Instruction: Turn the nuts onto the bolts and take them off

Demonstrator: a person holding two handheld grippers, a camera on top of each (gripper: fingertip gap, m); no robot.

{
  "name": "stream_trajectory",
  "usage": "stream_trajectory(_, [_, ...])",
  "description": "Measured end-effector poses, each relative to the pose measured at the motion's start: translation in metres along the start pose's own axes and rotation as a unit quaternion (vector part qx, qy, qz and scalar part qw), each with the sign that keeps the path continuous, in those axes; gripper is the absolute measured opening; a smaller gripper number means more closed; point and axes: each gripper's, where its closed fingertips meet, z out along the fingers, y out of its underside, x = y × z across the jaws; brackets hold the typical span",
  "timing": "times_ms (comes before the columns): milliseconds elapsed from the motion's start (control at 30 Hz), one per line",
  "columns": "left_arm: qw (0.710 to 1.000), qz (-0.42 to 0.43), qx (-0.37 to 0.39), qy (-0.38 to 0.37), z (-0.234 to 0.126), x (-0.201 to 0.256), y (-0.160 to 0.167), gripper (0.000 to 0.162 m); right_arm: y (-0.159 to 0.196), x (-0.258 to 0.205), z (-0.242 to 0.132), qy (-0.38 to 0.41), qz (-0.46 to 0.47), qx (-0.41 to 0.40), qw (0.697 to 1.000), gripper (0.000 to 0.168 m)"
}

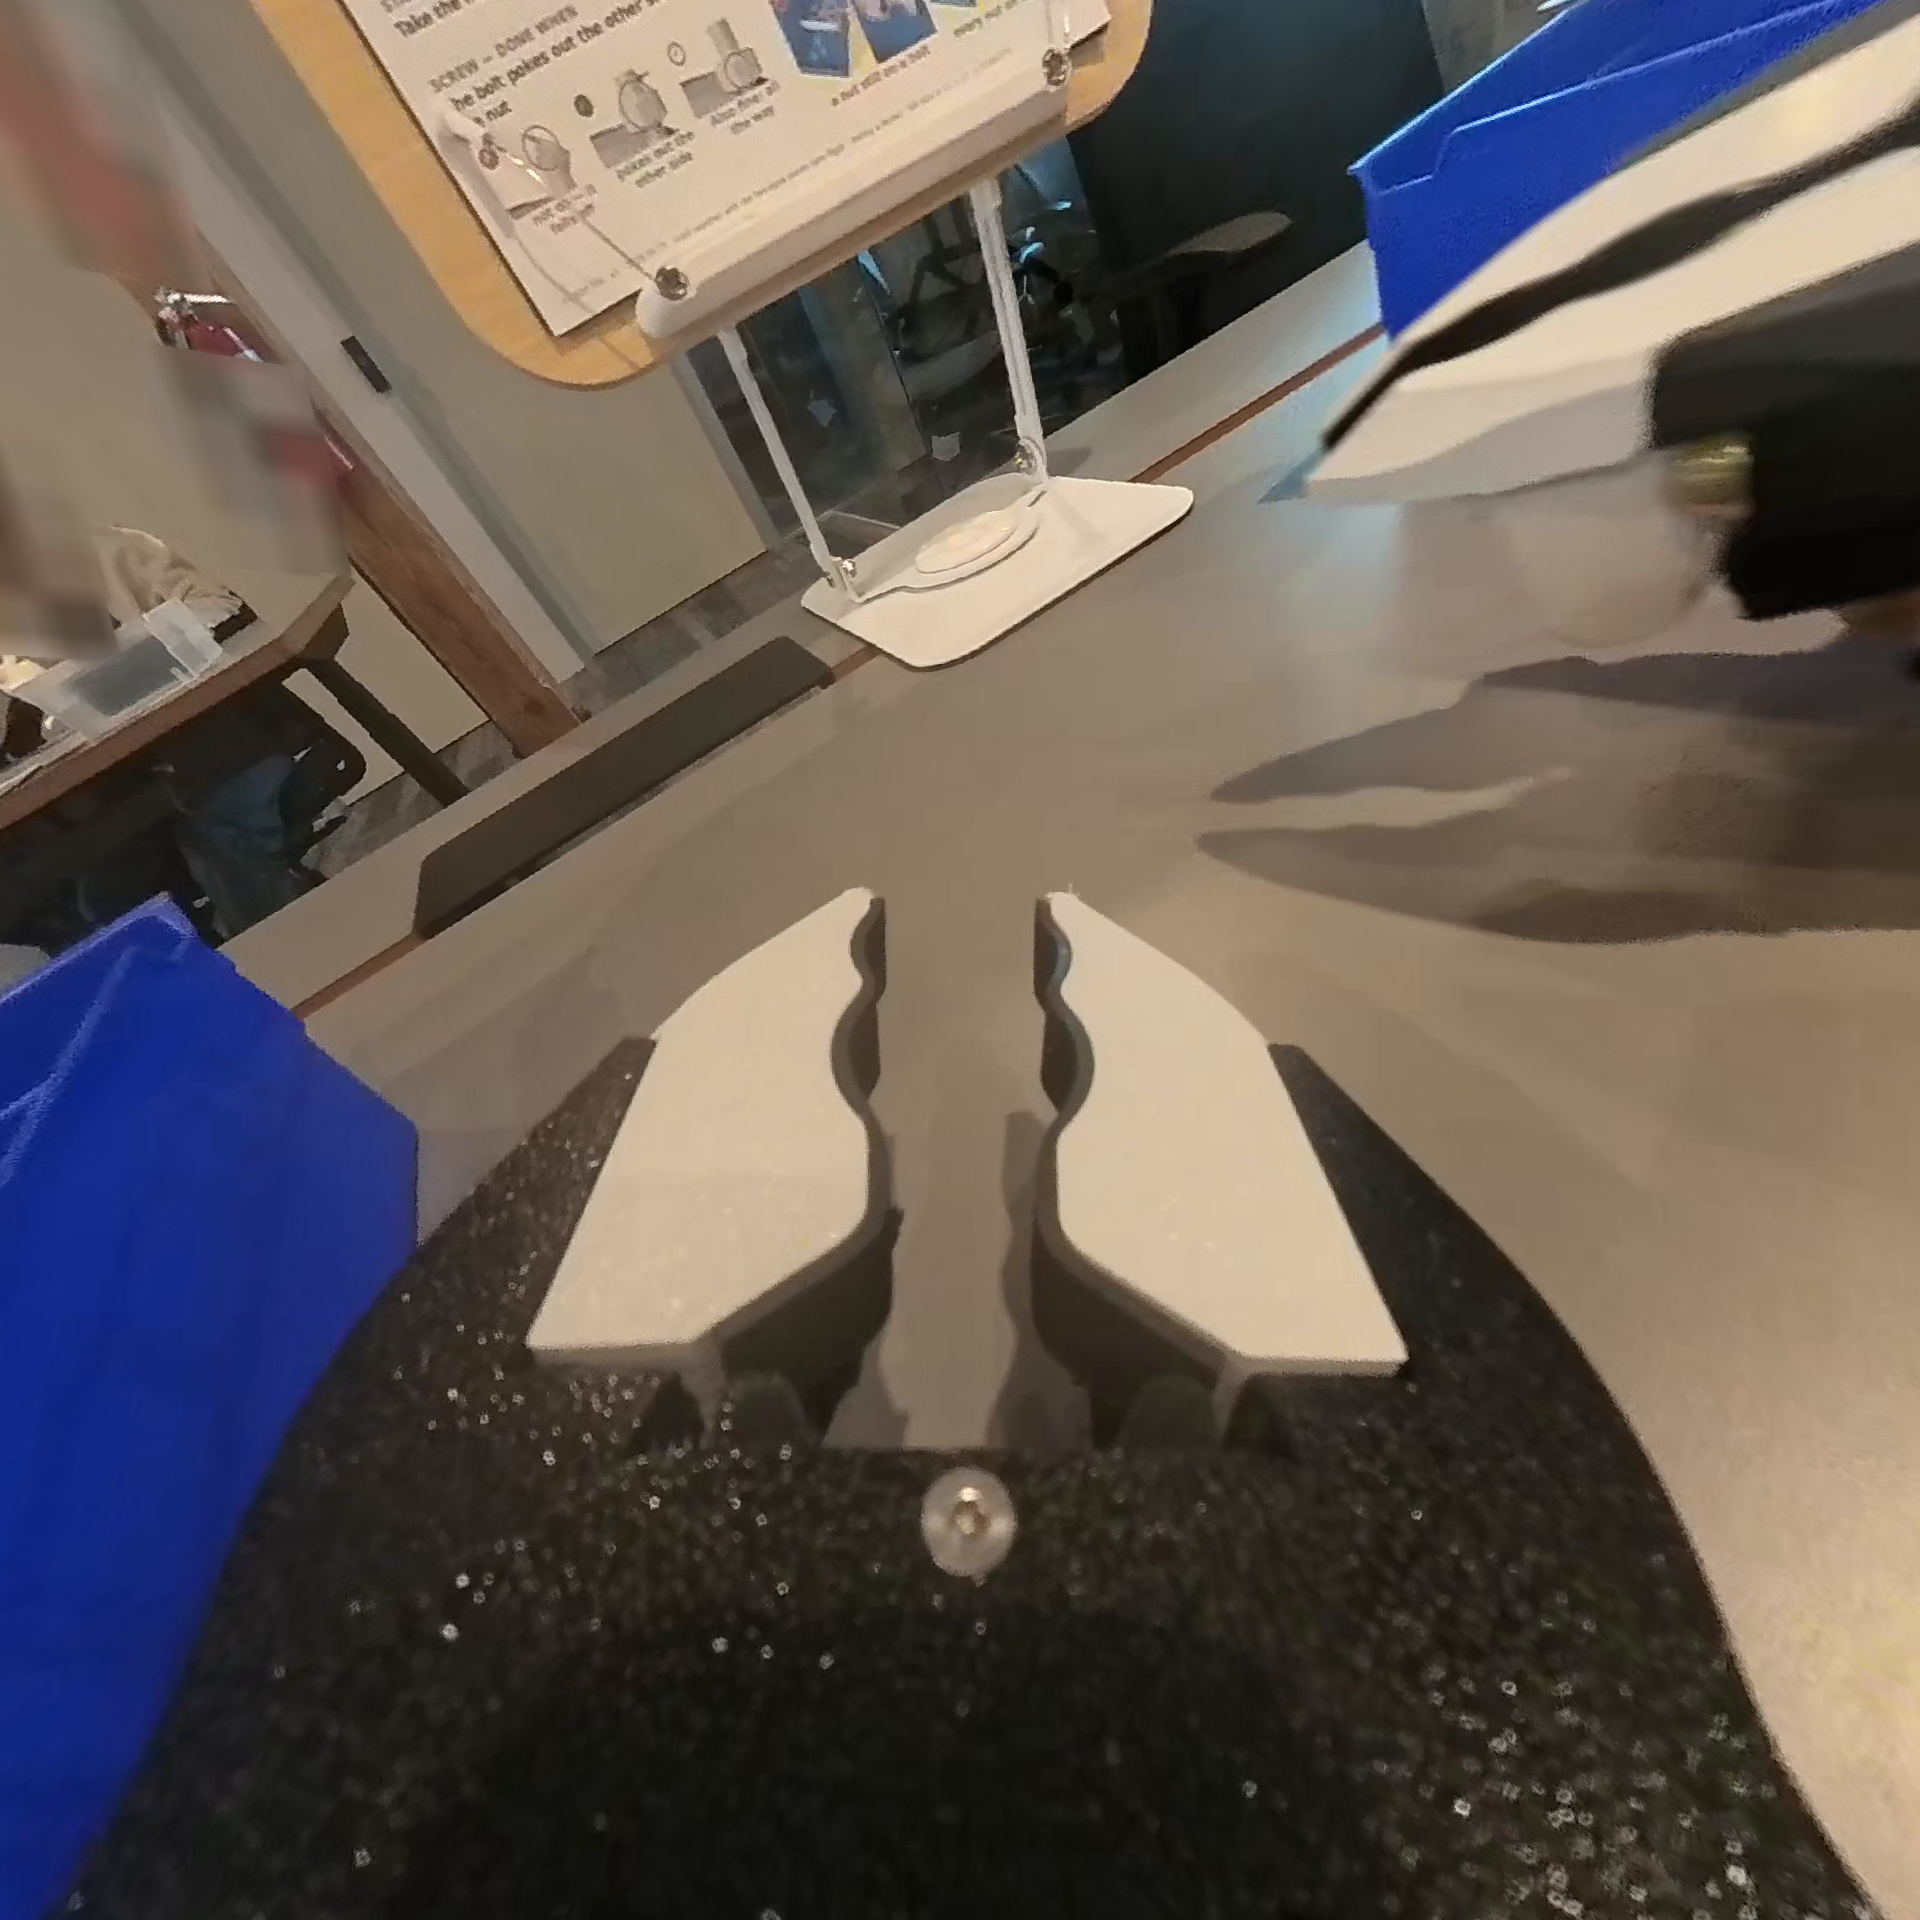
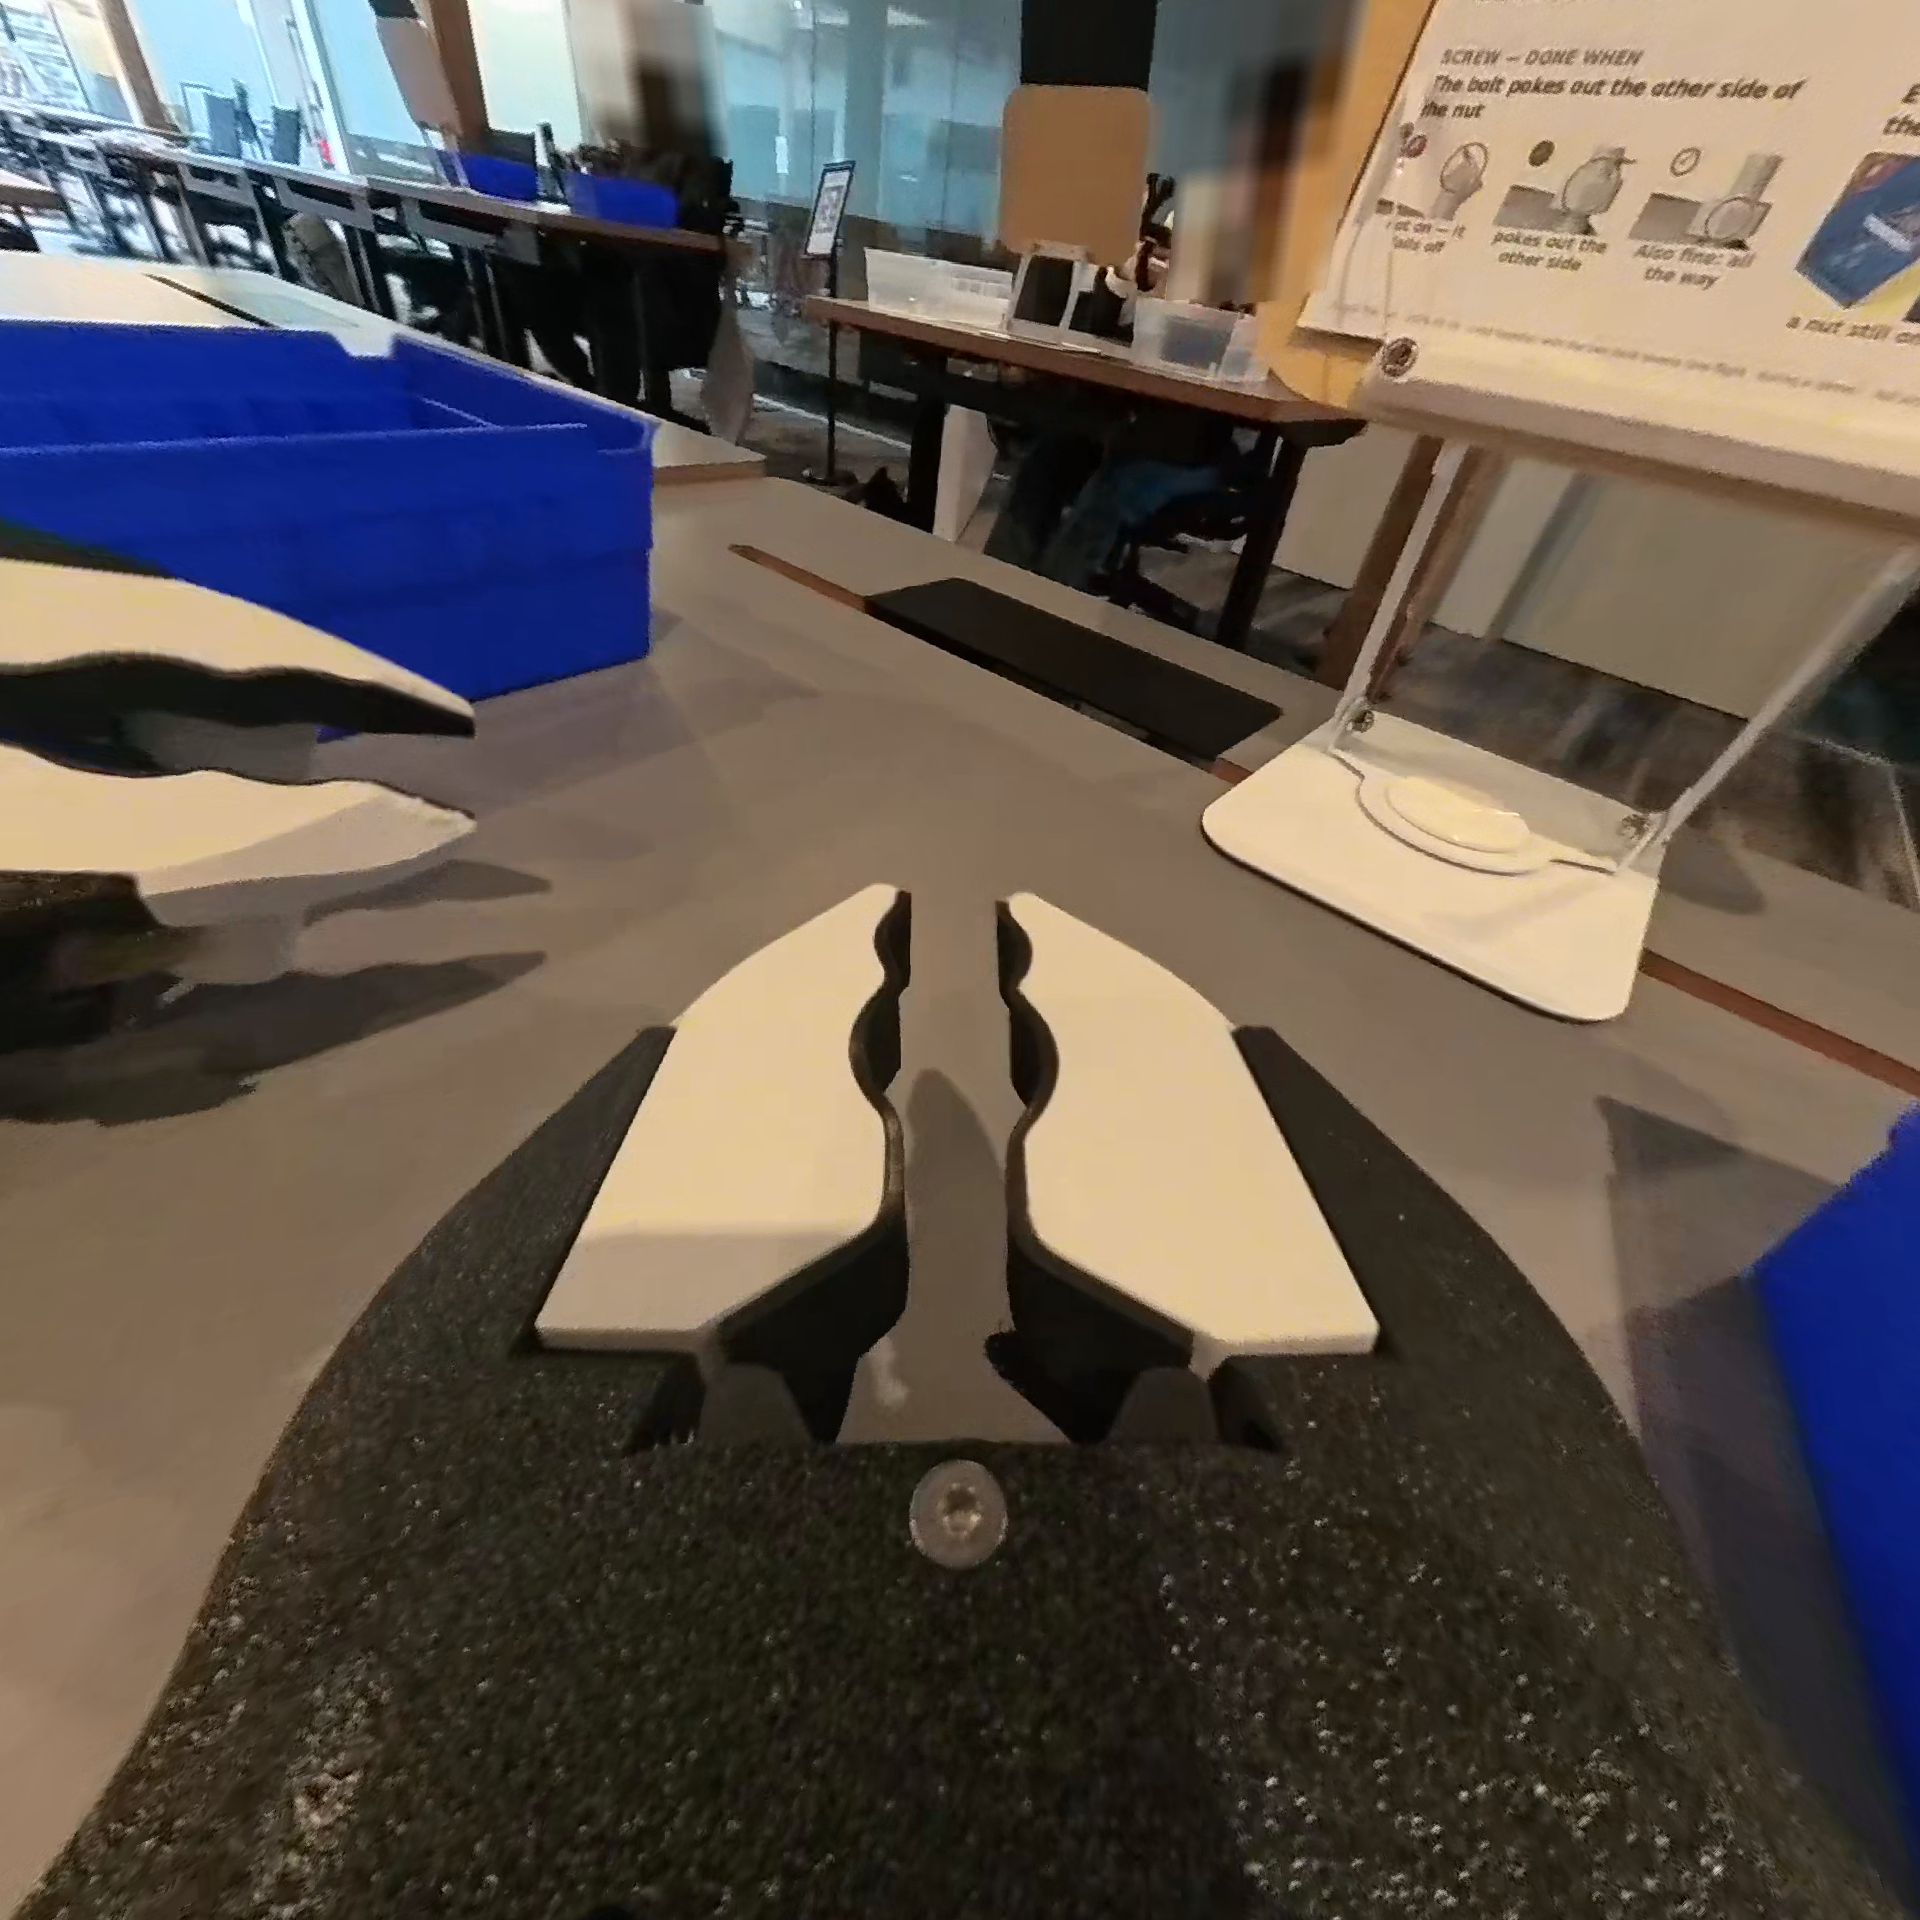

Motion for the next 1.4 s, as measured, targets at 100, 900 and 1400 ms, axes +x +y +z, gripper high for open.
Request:
stream_trajectory(100, [1.0, 0.0, 0.0, -0.001, 0.0, -0.001, 0.0, 0.027, 0.005, 0.005, -0.01, 0.034, -0.01, -0.011, 0.999, 0.015])
stream_trajectory(900, [0.991, 0.061, 0.03, -0.113, -0.031, -0.043, -0.026, 0.055, -0.021, -0.016, -0.028, 0.042, -0.138, 0.073, 0.987, 0.022])
stream_trajectory(1400, [0.974, -0.105, -0.109, -0.166, -0.098, -0.113, -0.001, 0.091, -0.014, -0.017, -0.023, 0.027, -0.117, 0.063, 0.991, 0.022])
